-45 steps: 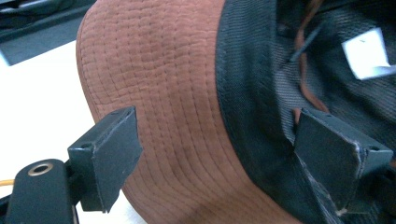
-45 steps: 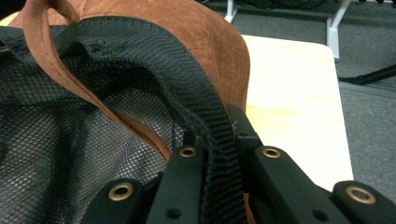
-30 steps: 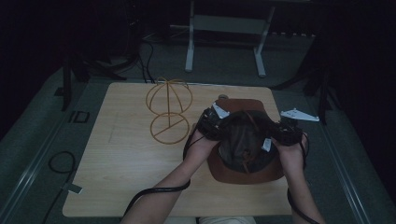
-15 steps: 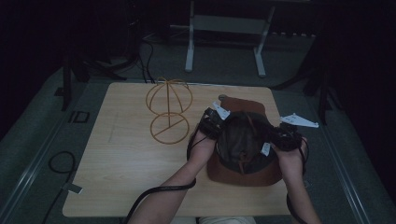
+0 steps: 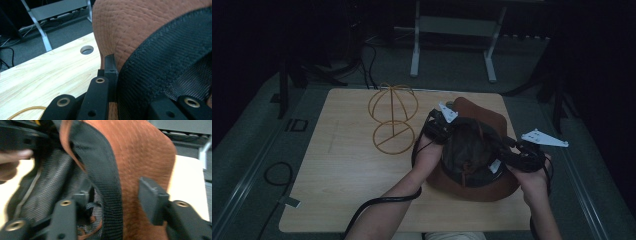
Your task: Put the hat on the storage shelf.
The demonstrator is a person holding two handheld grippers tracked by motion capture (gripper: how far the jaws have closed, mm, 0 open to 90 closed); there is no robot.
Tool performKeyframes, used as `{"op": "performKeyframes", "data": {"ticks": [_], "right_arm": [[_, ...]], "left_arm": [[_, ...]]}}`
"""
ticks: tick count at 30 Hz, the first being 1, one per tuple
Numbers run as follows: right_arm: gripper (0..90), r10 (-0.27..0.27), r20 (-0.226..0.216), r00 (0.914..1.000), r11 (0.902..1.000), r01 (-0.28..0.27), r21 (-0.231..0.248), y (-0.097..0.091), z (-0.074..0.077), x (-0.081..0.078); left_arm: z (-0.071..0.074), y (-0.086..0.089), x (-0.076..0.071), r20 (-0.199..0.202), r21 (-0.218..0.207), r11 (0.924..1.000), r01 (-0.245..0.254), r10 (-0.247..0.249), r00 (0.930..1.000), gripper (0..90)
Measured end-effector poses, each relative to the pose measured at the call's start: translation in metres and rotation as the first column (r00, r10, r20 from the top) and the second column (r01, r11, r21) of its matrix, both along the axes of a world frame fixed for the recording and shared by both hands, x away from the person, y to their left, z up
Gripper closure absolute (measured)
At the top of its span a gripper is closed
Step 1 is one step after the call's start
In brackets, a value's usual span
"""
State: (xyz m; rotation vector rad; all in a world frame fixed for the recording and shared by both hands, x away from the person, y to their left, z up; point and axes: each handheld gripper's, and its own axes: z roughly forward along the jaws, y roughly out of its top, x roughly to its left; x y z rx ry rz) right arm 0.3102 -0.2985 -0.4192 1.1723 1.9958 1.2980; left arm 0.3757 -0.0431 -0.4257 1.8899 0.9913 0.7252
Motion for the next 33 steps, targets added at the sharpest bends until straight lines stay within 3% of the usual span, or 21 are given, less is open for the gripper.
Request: {"op": "performKeyframes", "data": {"ticks": [3, 6, 9, 10, 12, 13, 15, 16, 17, 18, 19, 20, 22, 23, 24, 25, 26, 30, 31, 32, 33], "right_arm": [[38.3, 0.038, 0.015, 0.9992, 0.9992, -0.038, 0.015, -0.004, 0.006, -0.008], [38.0, 0.052, 0.037, 0.998, 0.9973, -0.053, 0.05, -0.014, 0.012, -0.015], [40.4, 0.026, 0.052, 0.9983, 0.9995, -0.027, 0.018, -0.029, 0.016, -0.018], [41.3, 0.022, 0.049, 0.9985, 0.9996, -0.023, 0.016, -0.032, 0.016, -0.018], [42.0, 0.0, 0.051, 0.9987, 1.0, 0.0, -0.002, -0.042, 0.016, -0.019], [42.7, -0.006, 0.049, 0.9988, 0.9999, 0.006, -0.01, -0.046, 0.015, -0.018], [43.4, -0.032, 0.05, 0.9982, 0.9993, 0.033, -0.019, -0.055, 0.013, -0.017], [43.7, -0.032, 0.044, 0.9985, 0.9993, 0.032, -0.017, -0.057, 0.012, -0.017], [43.7, -0.032, 0.044, 0.9985, 0.9993, 0.032, -0.017, -0.057, 0.012, -0.017], [47.5, -0.032, 0.03, 0.999, 0.9995, 0.032, -0.008, -0.062, 0.009, -0.015], [47.2, -0.025, 0.023, 0.9994, 0.9997, 0.025, -0.008, -0.062, 0.007, -0.014], [48.7, -0.013, 0.013, 0.9998, 0.9999, 0.013, -0.003, -0.061, 0.005, -0.014], [50.3, 0.029, 0.003, 0.9996, 0.9996, -0.029, -0.001, -0.056, 0.001, -0.014], [51.1, 0.05, 0.0, 0.9988, 0.9988, -0.05, 0.003, -0.053, 0.0, -0.015], [51.0, 0.082, -0.005, 0.9966, 0.9965, -0.082, 0.019, -0.05, -0.002, -0.015], [51.3, 0.108, -0.007, 0.9941, 0.9937, -0.108, 0.033, -0.046, -0.003, -0.016], [51.4, 0.135, -0.003, 0.9909, 0.9902, -0.134, 0.038, -0.042, -0.004, -0.017], [50.2, 0.22, 0.032, 0.975, 0.9721, -0.222, 0.076, -0.027, -0.006, -0.024], [48.9, 0.241, 0.045, 0.9695, 0.9658, -0.244, 0.087, -0.024, -0.005, -0.027], [46.4, 0.272, 0.056, 0.9606, 0.955, -0.277, 0.106, -0.021, -0.005, -0.029], [44.2, 0.302, 0.078, 0.9501, 0.943, -0.31, 0.122, -0.017, -0.003, -0.032]], "left_arm": [[0.002, 0.0, -0.003, 0.017, 0.016, 0.9998, 0.013, -0.013, 0.9998, 86.8], [0.005, 0.006, -0.008, 0.028, -0.019, 0.9981, 0.059, -0.058, 0.9979, 86.8], [0.012, 0.013, -0.018, 0.08, -0.03, 0.9921, 0.121, -0.119, 0.9897, 86.7], [0.014, 0.017, -0.02, 0.089, -0.056, 0.9858, 0.159, -0.153, 0.9841, 86.7], [0.018, 0.022, -0.026, 0.116, -0.049, 0.9799, 0.194, -0.187, 0.9755, 86.7], [0.019, 0.026, -0.028, 0.128, -0.074, 0.9663, 0.247, -0.236, 0.9632, 86.7], [0.021, 0.03, -0.033, 0.14, -0.061, 0.9591, 0.276, -0.266, 0.9538, 86.6], [0.022, 0.033, -0.035, 0.144, -0.082, 0.9445, 0.318, -0.305, 0.9415, 86.6], [0.022, 0.033, -0.035, 0.144, -0.082, 0.9445, 0.318, -0.305, 0.9415, 86.5], [0.023, 0.038, -0.041, 0.195, -0.097, 0.906, 0.412, -0.389, 0.9005, 86.4], [0.023, 0.04, -0.043, 0.216, -0.103, 0.8859, 0.452, -0.424, 0.8796, 86.4], [0.023, 0.042, -0.046, 0.238, -0.117, 0.8593, 0.498, -0.462, 0.8541, 86.4], [0.024, 0.043, -0.049, 0.273, -0.124, 0.8238, 0.553, -0.507, 0.8173, 86.4], [0.024, 0.043, -0.049, 0.273, -0.124, 0.8238, 0.553, -0.507, 0.8173, 86.5], [0.026, 0.044, -0.05, 0.289, -0.16, 0.7833, 0.601, -0.545, 0.7874, 86.4], [0.027, 0.044, -0.05, 0.292, -0.179, 0.7699, 0.612, -0.553, 0.7804, 86.4], [0.027, 0.044, -0.051, 0.304, -0.211, 0.7501, 0.627, -0.559, 0.7713, 86.4], [0.03, 0.043, -0.053, 0.34, -0.289, 0.695, 0.658, -0.569, 0.7492, 86.5], [0.031, 0.042, -0.053, 0.349, -0.312, 0.6783, 0.666, -0.57, 0.744, 86.5], [0.031, 0.042, -0.053, 0.349, -0.312, 0.6783, 0.666, -0.57, 0.744, 86.5], [0.031, 0.04, -0.055, 0.367, -0.345, 0.6514, 0.676, -0.569, 0.7359, 86.5]]}}
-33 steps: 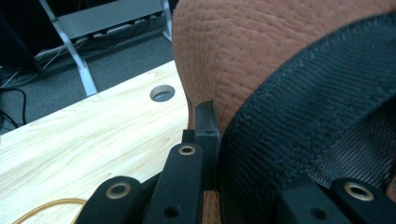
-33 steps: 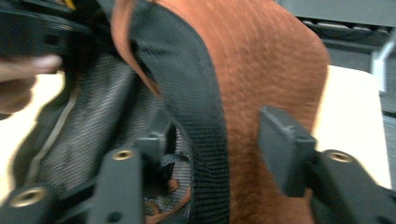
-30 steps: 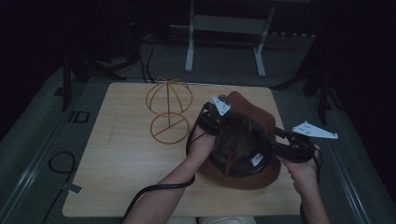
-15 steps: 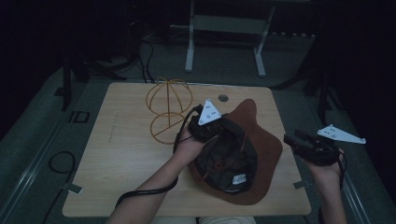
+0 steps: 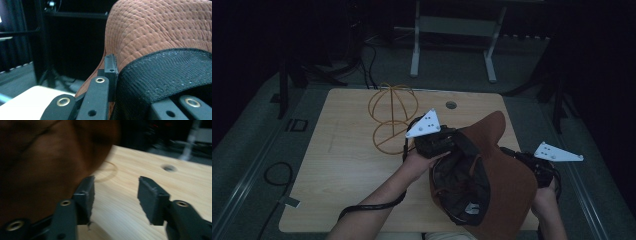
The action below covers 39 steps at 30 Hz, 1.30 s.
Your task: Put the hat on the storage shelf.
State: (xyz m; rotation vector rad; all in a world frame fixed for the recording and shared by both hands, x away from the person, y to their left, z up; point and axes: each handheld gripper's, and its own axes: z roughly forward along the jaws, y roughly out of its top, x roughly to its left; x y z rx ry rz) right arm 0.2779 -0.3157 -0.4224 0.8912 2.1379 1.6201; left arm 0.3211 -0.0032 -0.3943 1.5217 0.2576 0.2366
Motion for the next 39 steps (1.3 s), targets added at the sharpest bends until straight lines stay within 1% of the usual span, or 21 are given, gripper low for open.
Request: {"op": "performKeyframes", "data": {"ticks": [3, 6, 8, 9, 11, 12, 14, 16, 18, 19, 20, 21, 22, 23, 24, 27, 31, 35, 36, 37, 39], "right_arm": [[40.7, 0.06, 0.034, 0.9977, 0.9974, -0.061, 0.039, 0.008, 0.003, -0.005], [38.4, 0.081, 0.051, 0.9954, 0.9945, -0.084, 0.063, 0.016, 0.005, -0.003], [38.1, 0.084, 0.045, 0.9955, 0.9941, -0.087, 0.065, 0.021, 0.005, -0.001], [37.8, 0.081, 0.042, 0.9958, 0.9938, -0.084, 0.073, 0.024, 0.004, 0.002], [38.0, 0.093, 0.036, 0.995, 0.9921, -0.096, 0.082, 0.029, 0.003, 0.004], [39.3, 0.094, 0.041, 0.9947, 0.9915, -0.097, 0.086, 0.031, 0.002, 0.005], [42.5, 0.107, 0.045, 0.9933, 0.9891, -0.111, 0.097, 0.032, 0.001, 0.007], [47.7, 0.113, 0.033, 0.993, 0.9861, -0.116, 0.119, 0.033, 0.001, 0.01], [55.2, 0.127, 0.038, 0.9912, 0.9833, -0.131, 0.127, 0.034, 0.003, 0.011], [56.0, 0.139, 0.04, 0.9895, 0.9804, -0.143, 0.136, 0.035, 0.004, 0.011], [56.5, 0.136, 0.05, 0.9895, 0.98, -0.141, 0.14, 0.035, 0.005, 0.011], [60.9, 0.141, 0.054, 0.9885, 0.9778, -0.148, 0.148, 0.035, 0.006, 0.012], [65.1, 0.159, 0.052, 0.9859, 0.9726, -0.165, 0.163, 0.035, 0.006, 0.013], [68.6, 0.161, 0.055, 0.9854, 0.9713, -0.168, 0.168, 0.036, 0.007, 0.012], [73.9, 0.163, 0.062, 0.9846, 0.971, -0.172, 0.166, 0.036, 0.008, 0.012], [82.4, 0.182, 0.062, 0.9813, 0.9675, -0.19, 0.166, 0.036, 0.009, 0.011], [86.4, 0.192, 0.044, 0.9805, 0.9653, -0.196, 0.172, 0.036, 0.007, 0.011], [87.0, 0.195, 0.029, 0.9804, 0.9684, -0.197, 0.153, 0.035, 0.006, 0.01], [87.1, 0.189, 0.025, 0.9817, 0.969, -0.19, 0.157, 0.033, 0.005, 0.01], [87.2, 0.191, 0.021, 0.9813, 0.966, -0.192, 0.174, 0.031, 0.005, 0.01], [87.3, 0.184, 0.016, 0.9829, 0.9612, -0.183, 0.207, 0.024, 0.005, 0.012]], "left_arm": [[0.0, -0.009, -0.003, -0.007, -0.023, 0.9997, 0.009, -0.009, 0.9999, 86.4], [0.0, -0.019, -0.006, 0.003, -0.032, 0.9993, 0.018, -0.018, 0.9998, 86.4], [0.001, -0.022, -0.007, 0.003, -0.027, 0.9995, 0.019, -0.019, 0.9998, 86.4], [0.0, -0.03, -0.008, 0.005, -0.01, 0.9993, 0.036, -0.036, 0.9994, 86.4], [0.0, -0.038, -0.012, 0.03, 0.035, 0.9988, 0.032, -0.034, 0.999, 86.2], [0.0, -0.041, -0.013, 0.036, 0.038, 0.9988, 0.031, -0.032, 0.9988, 86.2], [0.0, -0.042, -0.013, 0.032, 0.031, 0.9994, 0.018, -0.019, 0.9993, 86.2], [0.0, -0.043, -0.013, 0.027, 0.023, 0.9997, 0.011, -0.011, 0.9996, 86.2], [0.0, -0.046, -0.014, 0.036, 0.028, 0.9996, 0.007, -0.008, 0.9993, 86.2], [0.0, -0.047, -0.016, 0.035, 0.027, 0.9996, 0.0, -0.001, 0.9994, 86.1], [0.001, -0.049, -0.018, 0.049, 0.031, 0.9994, -0.012, 0.011, 0.9987, 86.1], [0.002, -0.05, -0.02, 0.063, 0.035, 0.9992, -0.018, 0.016, 0.9979, 86.1], [0.003, -0.051, -0.02, 0.059, 0.037, 0.9992, -0.016, 0.014, 0.9982, 86.0], [0.003, -0.051, -0.019, 0.047, 0.037, 0.9993, -0.011, 0.009, 0.9988, 86.0], [0.003, -0.051, -0.018, 0.048, 0.037, 0.9993, -0.009, 0.007, 0.9988, 86.0], [0.004, -0.051, -0.018, 0.05, 0.052, 0.9986, -0.006, 0.003, 0.9987, 85.9], [0.005, -0.048, -0.016, 0.055, 0.07, 0.9976, -0.003, -0.001, 0.9985, 85.1], [0.007, -0.045, -0.013, 0.037, 0.096, 0.9953, -0.01, 0.006, 0.9993, 73.7], [0.008, -0.044, -0.013, 0.031, 0.095, 0.9954, -0.011, 0.008, 0.9995, 69.0], [0.008, -0.043, -0.012, 0.024, 0.102, 0.9946, -0.019, 0.016, 0.9996, 63.8], [0.01, -0.04, -0.011, 0.018, 0.106, 0.9941, -0.025, 0.023, 0.9996, 58.8]]}}
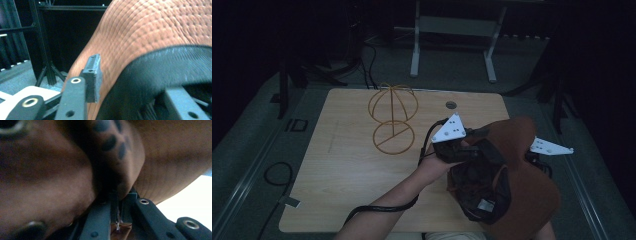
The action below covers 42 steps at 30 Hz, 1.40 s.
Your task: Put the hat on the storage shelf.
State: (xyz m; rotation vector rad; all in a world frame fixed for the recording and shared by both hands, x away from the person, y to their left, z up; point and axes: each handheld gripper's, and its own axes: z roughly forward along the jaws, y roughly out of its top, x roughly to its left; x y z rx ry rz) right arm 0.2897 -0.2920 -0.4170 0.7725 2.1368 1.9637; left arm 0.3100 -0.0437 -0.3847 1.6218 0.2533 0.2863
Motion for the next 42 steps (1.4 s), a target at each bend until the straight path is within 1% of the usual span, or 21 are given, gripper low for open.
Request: {"op": "performKeyframes", "data": {"ticks": [2, 5, 9, 12, 14, 18, 21, 24, 25, 26, 28, 29, 31, 32, 33, 34, 38, 39, 40, 41, 42], "right_arm": [[87.3, -0.016, -0.006, 0.9998, 0.9995, 0.016, 0.025, -0.008, 0.002, 0.001], [87.3, -0.059, -0.005, 0.9983, 0.9976, 0.059, 0.035, -0.019, 0.006, 0.003], [87.2, -0.122, 0.02, 0.9923, 0.9924, 0.122, 0.014, -0.031, 0.012, 0.004], [87.2, -0.152, 0.015, 0.9883, 0.9883, 0.152, 0.011, -0.038, 0.015, 0.007], [87.2, -0.168, 0.008, 0.9857, 0.9857, 0.168, 0.011, -0.041, 0.016, 0.011], [87.1, -0.202, 0.013, 0.9792, 0.9792, 0.202, 0.011, -0.043, 0.02, 0.018], [87.1, -0.218, 0.019, 0.9758, 0.9759, 0.218, 0.008, -0.043, 0.023, 0.023], [87.0, -0.223, 0.027, 0.9744, 0.9747, 0.223, 0.01, -0.041, 0.025, 0.028], [87.1, -0.226, 0.02, 0.974, 0.9741, 0.225, 0.016, -0.04, 0.026, 0.032], [87.1, -0.233, 0.016, 0.9723, 0.9723, 0.233, 0.018, -0.036, 0.03, 0.041], [87.0, -0.247, 0.02, 0.9687, 0.9689, 0.247, 0.014, -0.032, 0.033, 0.047], [87.0, -0.255, 0.023, 0.9666, 0.9668, 0.255, 0.013, -0.03, 0.035, 0.05], [87.0, -0.268, 0.031, 0.9628, 0.9633, 0.268, 0.005, -0.026, 0.038, 0.056], [87.0, -0.268, 0.031, 0.9628, 0.9633, 0.268, 0.005, -0.026, 0.038, 0.056], [87.0, -0.271, 0.031, 0.9622, 0.9627, 0.271, 0.007, -0.024, 0.04, 0.059], [87.0, -0.273, 0.031, 0.9616, 0.9621, 0.272, 0.011, -0.019, 0.041, 0.065], [86.9, -0.281, 0.024, 0.9594, 0.9597, 0.281, 0.016, -0.009, 0.042, 0.076], [87.0, -0.284, 0.024, 0.9586, 0.9589, 0.283, 0.016, -0.007, 0.042, 0.079], [87.0, -0.284, 0.024, 0.9586, 0.9589, 0.283, 0.016, -0.007, 0.042, 0.079], [86.9, -0.287, 0.023, 0.9577, 0.958, 0.286, 0.016, -0.001, 0.044, 0.085], [86.9, -0.286, 0.027, 0.9578, 0.9582, 0.286, 0.012, 0.002, 0.045, 0.087]], "left_arm": [[0.001, 0.004, 0.0, -0.007, 0.007, 0.9998, -0.021, 0.021, 0.9998, 48.3], [0.001, 0.011, 0.0, -0.001, 0.017, 0.9984, -0.054, 0.054, 0.9985, 42.8], [-0.003, 0.029, 0.0, -0.005, 0.034, 0.9958, -0.084, 0.085, 0.9964, 34.0], [-0.013, 0.042, -0.001, 0.002, 0.071, 0.9872, -0.143, 0.143, 0.9897, 22.4], [-0.023, 0.05, -0.005, 0.024, 0.122, 0.9745, -0.188, 0.187, 0.9821, 15.0], [-0.041, 0.065, -0.01, 0.021, 0.173, 0.9632, -0.206, 0.205, 0.9785, 11.7], [-0.053, 0.076, -0.014, 0.015, 0.184, 0.9557, -0.229, 0.231, 0.9729, 9.2], [-0.061, 0.084, -0.017, 0.003, 0.181, 0.9521, -0.247, 0.25, 0.9682, 8.5], [-0.071, 0.093, -0.02, -0.013, 0.178, 0.9498, -0.257, 0.264, 0.9645, 8.5], [-0.08, 0.102, -0.022, -0.03, 0.184, 0.9438, -0.274, 0.284, 0.9583, 8.6], [-0.085, 0.107, -0.024, -0.04, 0.187, 0.9413, -0.281, 0.293, 0.9552, 8.5], [-0.093, 0.117, -0.028, -0.05, 0.191, 0.9357, -0.297, 0.311, 0.949, 8.5], [-0.101, 0.127, -0.033, -0.069, 0.187, 0.9319, -0.311, 0.328, 0.9422, 8.5], [-0.101, 0.127, -0.033, -0.069, 0.187, 0.9319, -0.311, 0.328, 0.9422, 8.4], [-0.104, 0.133, -0.035, -0.072, 0.19, 0.9277, -0.321, 0.34, 0.9378, 8.4], [-0.11, 0.143, -0.041, -0.072, 0.196, 0.9191, -0.342, 0.361, 0.9297, 8.4], [-0.125, 0.164, -0.053, -0.088, 0.217, 0.8995, -0.379, 0.405, 0.9101, 8.3], [-0.129, 0.169, -0.056, -0.097, 0.215, 0.8972, -0.386, 0.413, 0.9058, 8.3], [-0.129, 0.169, -0.056, -0.097, 0.215, 0.8972, -0.386, 0.413, 0.9058, 8.3], [-0.138, 0.181, -0.06, -0.112, 0.22, 0.8868, -0.407, 0.437, 0.8925, 8.3], [-0.142, 0.186, -0.063, -0.12, 0.218, 0.8822, -0.417, 0.449, 0.8856, 8.3]]}}
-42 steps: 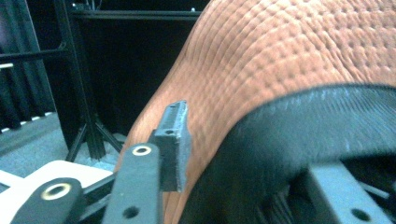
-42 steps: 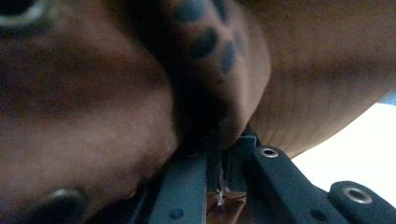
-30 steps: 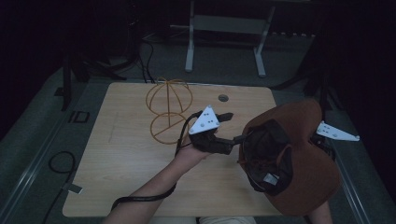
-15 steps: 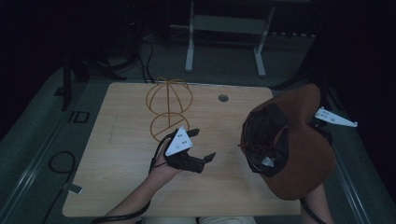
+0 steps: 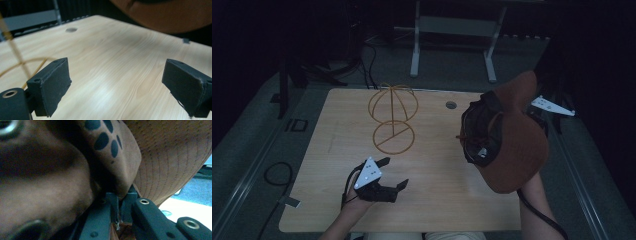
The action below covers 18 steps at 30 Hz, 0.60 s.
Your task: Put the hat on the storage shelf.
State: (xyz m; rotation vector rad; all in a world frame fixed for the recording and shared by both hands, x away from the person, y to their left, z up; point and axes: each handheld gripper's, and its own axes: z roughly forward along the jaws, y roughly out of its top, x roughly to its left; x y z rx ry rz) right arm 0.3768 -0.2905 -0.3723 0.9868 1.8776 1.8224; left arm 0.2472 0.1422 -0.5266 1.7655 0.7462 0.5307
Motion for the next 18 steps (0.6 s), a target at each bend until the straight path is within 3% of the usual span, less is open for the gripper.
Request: {"op": "performKeyframes", "data": {"ticks": [3, 4, 5, 13, 14, 15, 16, 18], "right_arm": [[86.9, -0.002, 0.011, 0.9999, 1.0, 0.003, -0.004, 0.009, 0.003, 0.008], [86.9, -0.006, 0.012, 0.9999, 1.0, 0.006, -0.007, 0.013, 0.005, 0.01], [86.9, -0.01, 0.013, 0.9999, 0.9999, 0.01, -0.013, 0.016, 0.006, 0.013], [86.9, -0.014, 0.015, 0.9998, 0.9991, 0.014, -0.04, 0.053, 0.015, 0.034], [86.9, -0.007, 0.014, 0.9999, 0.9991, 0.008, -0.041, 0.058, 0.016, 0.036], [86.9, -0.001, 0.011, 0.9999, 0.9993, 0.001, -0.039, 0.063, 0.017, 0.039], [86.9, -0.001, 0.011, 0.9999, 0.9993, 0.001, -0.039, 0.063, 0.017, 0.039], [86.9, 0.014, 0.004, 0.9999, 0.999, -0.013, -0.043, 0.08, 0.02, 0.047]], "left_arm": [[-0.011, 0.014, -0.01, 0.011, 0.0, 0.9973, -0.074, 0.074, 0.9972, 8.3], [-0.011, 0.014, -0.01, 0.011, 0.0, 0.9973, -0.074, 0.074, 0.9972, 8.3], [-0.016, 0.024, -0.017, 0.018, -0.013, 0.9925, -0.122, 0.122, 0.9924, 8.3], [-0.032, 0.059, -0.029, -0.002, 0.004, 0.9756, -0.22, 0.22, 0.9756, 8.3], [-0.036, 0.069, -0.032, 0.0, 0.014, 0.9661, -0.258, 0.258, 0.9662, 8.3], [-0.037, 0.074, -0.034, -0.002, 0.009, 0.9613, -0.275, 0.275, 0.9613, 8.3], [-0.037, 0.074, -0.034, -0.002, 0.009, 0.9613, -0.275, 0.275, 0.9613, 8.3], [-0.038, 0.088, -0.039, -0.001, 0.005, 0.9496, -0.314, 0.314, 0.9496, 8.3]]}}
